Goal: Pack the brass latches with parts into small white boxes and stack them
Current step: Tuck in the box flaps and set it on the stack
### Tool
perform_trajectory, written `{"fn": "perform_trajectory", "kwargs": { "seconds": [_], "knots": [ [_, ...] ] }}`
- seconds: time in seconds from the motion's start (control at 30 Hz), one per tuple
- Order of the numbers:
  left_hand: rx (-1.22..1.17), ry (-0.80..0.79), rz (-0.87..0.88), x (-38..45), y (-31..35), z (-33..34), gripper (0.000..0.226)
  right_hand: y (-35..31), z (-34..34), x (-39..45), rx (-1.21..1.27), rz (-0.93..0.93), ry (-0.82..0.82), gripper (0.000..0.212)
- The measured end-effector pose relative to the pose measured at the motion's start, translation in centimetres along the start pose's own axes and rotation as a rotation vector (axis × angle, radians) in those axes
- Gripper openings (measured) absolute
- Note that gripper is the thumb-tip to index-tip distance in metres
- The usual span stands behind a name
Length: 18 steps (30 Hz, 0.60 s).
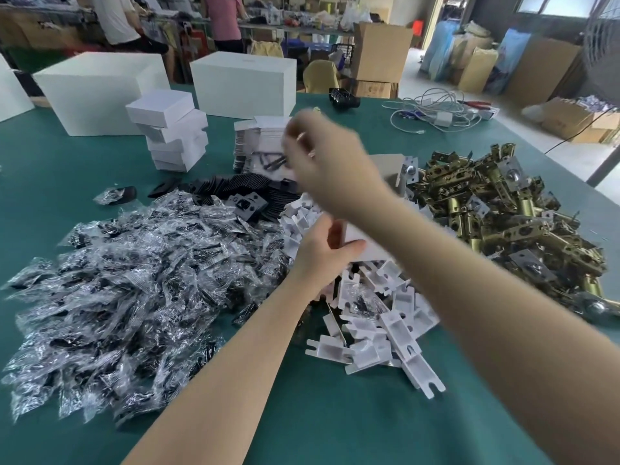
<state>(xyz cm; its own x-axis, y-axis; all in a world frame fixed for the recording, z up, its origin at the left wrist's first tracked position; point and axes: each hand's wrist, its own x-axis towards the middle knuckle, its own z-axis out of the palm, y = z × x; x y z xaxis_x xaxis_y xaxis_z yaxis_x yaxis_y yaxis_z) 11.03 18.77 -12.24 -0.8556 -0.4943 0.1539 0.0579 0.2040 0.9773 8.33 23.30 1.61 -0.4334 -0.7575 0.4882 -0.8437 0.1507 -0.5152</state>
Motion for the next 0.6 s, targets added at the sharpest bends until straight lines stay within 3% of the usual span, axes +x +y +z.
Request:
{"fn": "perform_trajectory", "kwargs": {
  "seconds": [0.23,0.4,0.6],
  "knots": [
    [-0.079,0.005,-0.010,0.5,-0.8,0.2,0.051,4.0,-10.2,-1.8,-0.030,0.028,0.035,0.002],
    [-0.115,-0.001,-0.025,0.4,-0.7,0.3,0.053,7.2,-10.2,-2.3,-0.241,0.026,-0.065,0.005],
    [-0.141,0.008,-0.037,0.4,-0.7,0.3,0.053,9.5,-8.5,-2.9,-0.276,0.050,-0.091,0.003]
  ]
}}
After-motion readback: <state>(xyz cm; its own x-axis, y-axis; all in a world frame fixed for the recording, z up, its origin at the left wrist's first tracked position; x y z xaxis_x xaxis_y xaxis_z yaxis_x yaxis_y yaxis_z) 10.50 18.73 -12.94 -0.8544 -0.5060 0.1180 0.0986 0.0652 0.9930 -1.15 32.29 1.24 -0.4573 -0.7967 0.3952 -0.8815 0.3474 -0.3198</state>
